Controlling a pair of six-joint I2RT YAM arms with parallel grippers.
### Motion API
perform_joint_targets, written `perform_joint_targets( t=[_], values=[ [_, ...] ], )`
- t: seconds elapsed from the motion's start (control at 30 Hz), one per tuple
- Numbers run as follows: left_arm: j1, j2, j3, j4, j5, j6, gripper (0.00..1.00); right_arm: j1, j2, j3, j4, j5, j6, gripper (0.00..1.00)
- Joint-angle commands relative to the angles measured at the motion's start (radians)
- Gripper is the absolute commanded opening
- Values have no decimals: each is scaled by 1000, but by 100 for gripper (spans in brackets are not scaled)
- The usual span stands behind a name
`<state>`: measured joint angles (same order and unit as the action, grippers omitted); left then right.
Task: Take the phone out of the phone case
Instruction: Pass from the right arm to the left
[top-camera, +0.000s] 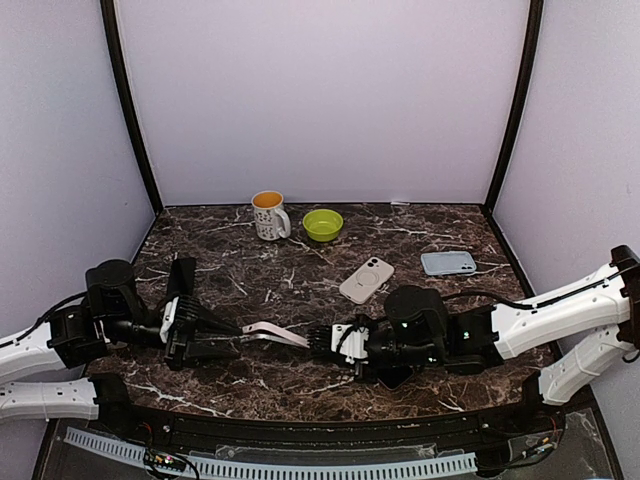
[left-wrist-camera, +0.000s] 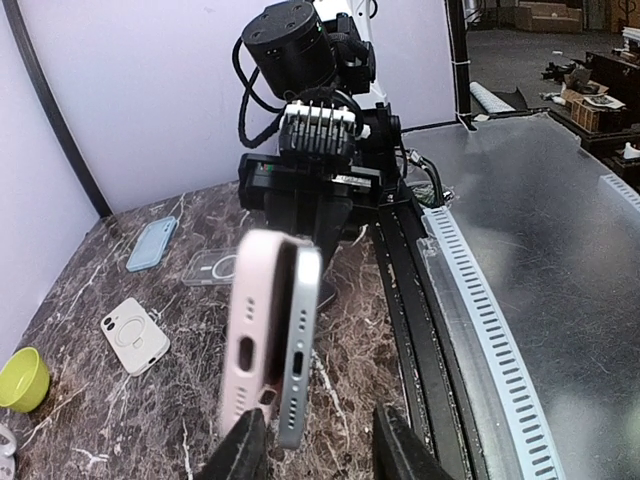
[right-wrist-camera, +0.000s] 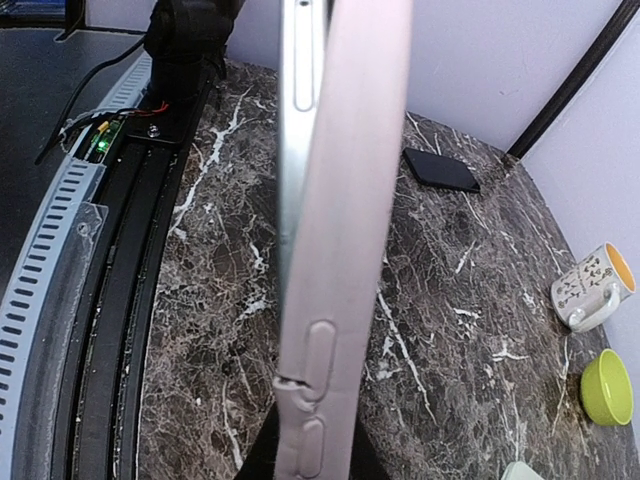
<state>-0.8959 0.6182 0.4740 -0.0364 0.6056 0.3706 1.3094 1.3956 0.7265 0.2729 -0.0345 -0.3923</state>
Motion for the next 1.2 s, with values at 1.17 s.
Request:
perform_joint_targets(
  t=[1.17],
  values=[
    [2, -60, 12, -57, -79, 28, 39, 8, 6, 62, 112, 16, 17, 0]
  ],
)
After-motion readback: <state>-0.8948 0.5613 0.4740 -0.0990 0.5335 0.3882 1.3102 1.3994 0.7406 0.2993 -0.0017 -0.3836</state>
